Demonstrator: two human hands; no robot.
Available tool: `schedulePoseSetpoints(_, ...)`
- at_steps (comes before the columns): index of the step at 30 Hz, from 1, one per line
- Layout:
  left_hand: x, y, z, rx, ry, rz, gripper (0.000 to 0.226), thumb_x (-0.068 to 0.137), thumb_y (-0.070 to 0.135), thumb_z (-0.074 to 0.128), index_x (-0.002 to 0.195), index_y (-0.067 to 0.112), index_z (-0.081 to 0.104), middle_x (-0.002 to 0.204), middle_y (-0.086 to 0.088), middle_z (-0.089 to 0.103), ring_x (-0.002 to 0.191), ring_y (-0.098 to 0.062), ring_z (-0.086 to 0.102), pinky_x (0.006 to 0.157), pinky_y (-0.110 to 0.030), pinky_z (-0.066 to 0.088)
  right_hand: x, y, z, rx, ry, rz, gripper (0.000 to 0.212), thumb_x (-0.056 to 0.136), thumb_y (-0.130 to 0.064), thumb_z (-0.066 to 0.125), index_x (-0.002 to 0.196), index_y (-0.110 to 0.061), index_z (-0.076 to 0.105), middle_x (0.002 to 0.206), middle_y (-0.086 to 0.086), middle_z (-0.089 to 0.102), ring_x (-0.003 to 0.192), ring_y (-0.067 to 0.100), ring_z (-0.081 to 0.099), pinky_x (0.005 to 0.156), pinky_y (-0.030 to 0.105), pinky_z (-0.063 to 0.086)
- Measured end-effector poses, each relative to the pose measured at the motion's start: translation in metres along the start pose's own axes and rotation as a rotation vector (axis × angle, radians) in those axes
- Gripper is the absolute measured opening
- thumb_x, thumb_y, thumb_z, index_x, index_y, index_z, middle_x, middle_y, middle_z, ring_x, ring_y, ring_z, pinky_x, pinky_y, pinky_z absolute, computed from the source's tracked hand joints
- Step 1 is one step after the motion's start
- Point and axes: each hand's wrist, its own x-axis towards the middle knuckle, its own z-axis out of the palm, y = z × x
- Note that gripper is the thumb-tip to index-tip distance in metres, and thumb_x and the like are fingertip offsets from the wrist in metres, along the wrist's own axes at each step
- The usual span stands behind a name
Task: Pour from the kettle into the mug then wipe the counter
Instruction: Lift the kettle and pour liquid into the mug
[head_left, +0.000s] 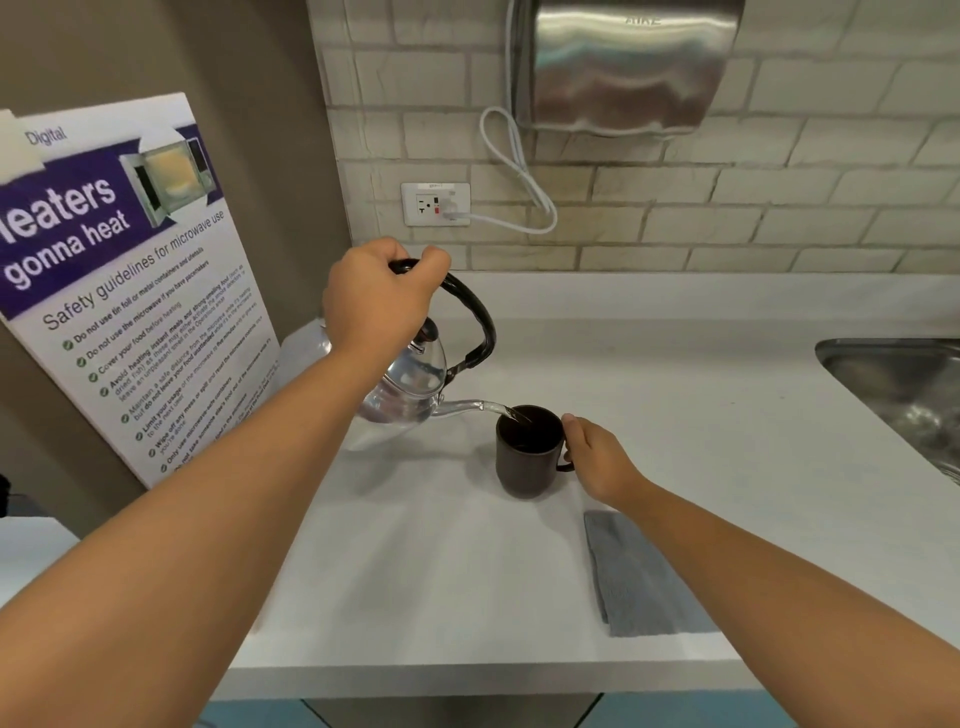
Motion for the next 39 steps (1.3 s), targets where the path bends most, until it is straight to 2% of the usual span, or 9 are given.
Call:
schedulePoseSetpoints(4, 0.003, 0.001, 0.001, 0.029, 0.002, 0.0, 0.036, 0.069, 0.04, 0.059, 0.047, 0.02, 0.039, 0.04, 0.007, 0.036, 0.041, -0.01, 0.031, 0.045, -0.024, 0.028, -0.001, 0.0, 0.0, -0.031, -0.005, -0.017, 0.047, 0.101, -0.035, 0.022, 0.072, -0.006, 0.044, 0.077, 0.014, 0.054, 0.079, 0.028, 0.055, 0.071, 0.036, 0.04)
schedulePoseSetpoints(8, 0.004, 0.002, 0.003, 0.036, -0.014, -0.008, 0.035, 0.069, 0.042, 0.058, 0.047, 0.02, 0.042, 0.039, 0.007, 0.038, 0.036, -0.007, 0.036, 0.044, -0.022, 0.028, 0.0, -0.002, -0.001, -0.022, -0.013, -0.008, 0.052, 0.101, -0.035, 0.023, 0.079, 0.003, 0.052, 0.081, 0.016, 0.056, 0.079, 0.026, 0.054, 0.078, 0.041, 0.045)
schedulePoseSetpoints(13, 0.002, 0.002, 0.007, 0.03, -0.024, -0.009, 0.035, 0.07, 0.042, 0.059, 0.047, 0.02, 0.043, 0.034, 0.009, 0.039, 0.035, -0.002, 0.04, 0.044, -0.021, 0.027, 0.0, -0.001, -0.001, -0.037, -0.014, -0.021, 0.045, 0.101, -0.035, 0.023, 0.072, -0.007, 0.044, 0.077, 0.013, 0.053, 0.078, 0.025, 0.053, 0.075, 0.039, 0.043)
schedulePoseSetpoints(19, 0.002, -0.004, 0.01, -0.012, -0.027, -0.009, 0.038, 0.069, 0.039, 0.058, 0.045, 0.021, 0.035, 0.033, 0.011, 0.035, 0.036, -0.007, 0.031, 0.043, -0.023, 0.023, 0.001, 0.0, -0.001, -0.035, -0.021, -0.016, 0.045, 0.101, -0.035, 0.022, 0.072, -0.008, 0.043, 0.076, 0.011, 0.052, 0.077, 0.024, 0.053, 0.071, 0.035, 0.04)
schedulePoseSetpoints(23, 0.0, -0.014, 0.012, -0.086, -0.015, -0.04, 0.033, 0.069, 0.035, 0.058, 0.05, 0.015, 0.039, 0.042, 0.007, 0.03, 0.041, -0.007, 0.025, 0.046, -0.025, 0.025, 0.001, 0.0, -0.001, -0.017, -0.024, -0.008, 0.045, 0.101, -0.035, 0.023, 0.07, -0.009, 0.041, 0.074, 0.009, 0.05, 0.076, 0.023, 0.052, 0.069, 0.033, 0.039)
schedulePoseSetpoints(27, -0.002, -0.023, 0.011, -0.191, -0.019, -0.101, 0.038, 0.07, 0.032, 0.06, 0.045, 0.02, 0.034, 0.039, 0.009, 0.028, 0.043, -0.007, 0.025, 0.047, -0.025, 0.026, 0.001, 0.0, -0.002, 0.008, -0.027, -0.007, 0.044, 0.101, -0.035, 0.024, 0.071, -0.009, 0.041, 0.075, 0.01, 0.049, 0.076, 0.022, 0.05, 0.073, 0.035, 0.04)
schedulePoseSetpoints(31, -0.002, -0.032, 0.008, -0.263, -0.004, -0.19, 0.041, 0.068, 0.033, 0.06, 0.042, 0.021, 0.031, 0.036, 0.01, 0.025, 0.041, -0.007, 0.022, 0.04, -0.02, 0.025, 0.001, 0.0, -0.002, 0.009, -0.031, -0.01, 0.044, 0.101, -0.035, 0.024, 0.069, -0.01, 0.04, 0.071, 0.005, 0.048, 0.076, 0.022, 0.051, 0.078, 0.039, 0.046)
schedulePoseSetpoints(34, -0.001, -0.036, 0.008, -0.317, 0.01, -0.274, 0.043, 0.068, 0.033, 0.06, 0.041, 0.022, 0.029, 0.035, 0.011, 0.023, 0.038, -0.006, 0.021, 0.035, -0.017, 0.022, 0.002, 0.002, -0.003, 0.011, -0.037, -0.01, 0.044, 0.101, -0.035, 0.024, 0.067, -0.013, 0.04, 0.071, 0.004, 0.049, 0.075, 0.02, 0.053, 0.072, 0.032, 0.042)
schedulePoseSetpoints(39, 0.002, -0.043, 0.007, -0.343, 0.041, -0.418, 0.045, 0.071, 0.036, 0.059, 0.046, 0.024, 0.023, 0.04, 0.011, 0.02, 0.039, -0.008, 0.018, 0.033, -0.02, 0.017, 0.006, 0.003, -0.008, 0.041, -0.079, 0.015, 0.044, 0.1, -0.036, 0.028, 0.068, -0.012, 0.044, 0.073, 0.006, 0.053, 0.072, 0.018, 0.051, 0.073, 0.031, 0.04)
